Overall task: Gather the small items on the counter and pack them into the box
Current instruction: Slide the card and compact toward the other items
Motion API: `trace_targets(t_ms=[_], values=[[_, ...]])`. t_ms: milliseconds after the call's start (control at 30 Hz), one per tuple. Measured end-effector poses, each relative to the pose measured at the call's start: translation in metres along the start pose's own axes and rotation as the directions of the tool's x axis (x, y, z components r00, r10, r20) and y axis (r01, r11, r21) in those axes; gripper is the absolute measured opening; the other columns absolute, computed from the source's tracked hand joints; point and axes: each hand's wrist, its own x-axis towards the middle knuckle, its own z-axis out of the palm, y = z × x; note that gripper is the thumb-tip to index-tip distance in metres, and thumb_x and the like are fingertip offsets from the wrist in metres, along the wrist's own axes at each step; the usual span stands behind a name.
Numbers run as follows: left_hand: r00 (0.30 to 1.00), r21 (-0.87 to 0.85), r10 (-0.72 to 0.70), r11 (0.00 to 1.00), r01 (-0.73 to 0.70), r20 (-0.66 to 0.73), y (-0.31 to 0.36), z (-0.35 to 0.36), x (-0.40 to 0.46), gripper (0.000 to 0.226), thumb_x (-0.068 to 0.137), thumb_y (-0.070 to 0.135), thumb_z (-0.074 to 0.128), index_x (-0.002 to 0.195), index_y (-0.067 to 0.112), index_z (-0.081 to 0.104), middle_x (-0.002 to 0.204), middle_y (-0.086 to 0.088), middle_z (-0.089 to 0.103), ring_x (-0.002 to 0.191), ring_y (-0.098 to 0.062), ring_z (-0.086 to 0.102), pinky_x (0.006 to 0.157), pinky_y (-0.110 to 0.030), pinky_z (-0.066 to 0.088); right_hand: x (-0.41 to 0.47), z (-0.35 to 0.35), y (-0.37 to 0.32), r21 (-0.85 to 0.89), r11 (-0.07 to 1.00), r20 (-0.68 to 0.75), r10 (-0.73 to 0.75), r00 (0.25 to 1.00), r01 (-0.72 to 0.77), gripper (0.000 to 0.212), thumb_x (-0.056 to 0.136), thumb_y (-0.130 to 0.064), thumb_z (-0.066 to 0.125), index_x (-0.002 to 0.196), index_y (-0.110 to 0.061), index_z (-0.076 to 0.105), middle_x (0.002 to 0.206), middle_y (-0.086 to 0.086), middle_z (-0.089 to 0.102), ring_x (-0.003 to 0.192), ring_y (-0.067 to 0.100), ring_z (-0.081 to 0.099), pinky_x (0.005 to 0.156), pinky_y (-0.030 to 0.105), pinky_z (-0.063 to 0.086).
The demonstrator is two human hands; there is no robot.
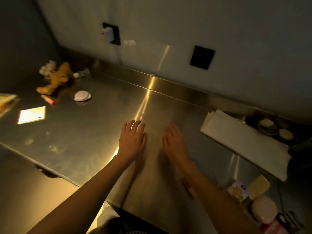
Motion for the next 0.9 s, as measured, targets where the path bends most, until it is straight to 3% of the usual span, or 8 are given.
trace_targets(t_ms=[167, 367, 533, 700, 833, 900], values=[[0.991, 0.050, -0.124, 0.991, 0.126, -0.042, -0.082, -0.017, 0.001, 0.042, 0.092, 0.032, 0.040, 0.117, 0.007, 0.061, 0.116, -0.015, 0.062, 0.110, -0.033, 0.054, 0.099, -0.046, 0.037, 0.043, 0.043, -0.064, -0.052, 0.997, 0.018, -0.061, 0.998, 0.062, 0.045, 0.094, -0.030, 0.035, 0.116, -0.005, 0.065, 0.118, 0.015, 0.065, 0.112, 0.031, 0.058, 0.100, 0.038, 0.042], [0.978, 0.107, -0.206, 0.972, 0.210, -0.044, -0.191, -0.033, 0.003, 0.037, 0.092, 0.033, 0.042, 0.111, 0.009, 0.063, 0.110, -0.012, 0.063, 0.105, -0.030, 0.055, 0.098, -0.038, 0.027, 0.096, 0.105, -0.152, -0.044, 0.992, 0.067, -0.113, 0.991, 0.117, 0.046, 0.093, -0.031, 0.034, 0.113, -0.006, 0.067, 0.115, 0.013, 0.066, 0.112, 0.029, 0.060, 0.095, 0.042, 0.047], [0.959, 0.103, -0.282, 0.954, 0.283, -0.030, -0.275, -0.038, 0.004, 0.039, 0.091, 0.031, 0.040, 0.111, 0.007, 0.062, 0.113, -0.015, 0.062, 0.109, -0.033, 0.054, 0.102, -0.044, 0.033, 0.137, 0.151, -0.218, -0.038, 0.984, 0.115, -0.169, 0.979, 0.175, 0.049, 0.096, -0.032, 0.028, 0.122, -0.008, 0.062, 0.126, 0.011, 0.061, 0.121, 0.026, 0.053, 0.101, 0.036, 0.041], [0.933, 0.105, -0.361, 0.928, 0.358, 0.002, -0.341, -0.043, 0.010, 0.038, 0.093, 0.032, 0.041, 0.115, 0.008, 0.061, 0.119, -0.014, 0.060, 0.115, -0.032, 0.052, 0.104, -0.048, 0.035, 0.172, 0.193, -0.261, -0.090, 0.956, 0.167, -0.261, 0.951, 0.278, 0.038, 0.101, -0.026, 0.040, 0.134, -0.009, 0.050, 0.138, 0.009, 0.051, 0.133, 0.024, 0.040, 0.112, 0.029, 0.023], [0.911, 0.095, -0.412, 0.907, 0.410, -0.006, -0.383, -0.049, 0.010, 0.039, 0.094, 0.033, 0.040, 0.116, 0.008, 0.060, 0.124, -0.016, 0.059, 0.117, -0.033, 0.051, 0.103, -0.048, 0.037, 0.197, 0.224, -0.274, -0.166, 0.927, 0.239, -0.294, 0.926, 0.337, 0.042, 0.101, -0.030, 0.041, 0.137, -0.010, 0.047, 0.142, 0.008, 0.047, 0.135, 0.024, 0.037, 0.112, 0.030, 0.021], [0.899, 0.098, -0.437, 0.896, 0.434, 0.018, -0.401, -0.048, 0.008, 0.042, 0.095, 0.035, 0.038, 0.120, 0.009, 0.058, 0.129, -0.016, 0.056, 0.120, -0.035, 0.048, 0.105, -0.049, 0.034, 0.207, 0.236, -0.278, -0.165, 0.936, 0.226, -0.270, 0.936, 0.310, 0.041, 0.098, -0.028, 0.046, 0.135, -0.009, 0.049, 0.140, 0.011, 0.050, 0.132, 0.025, 0.041, 0.109, 0.033, 0.028]])
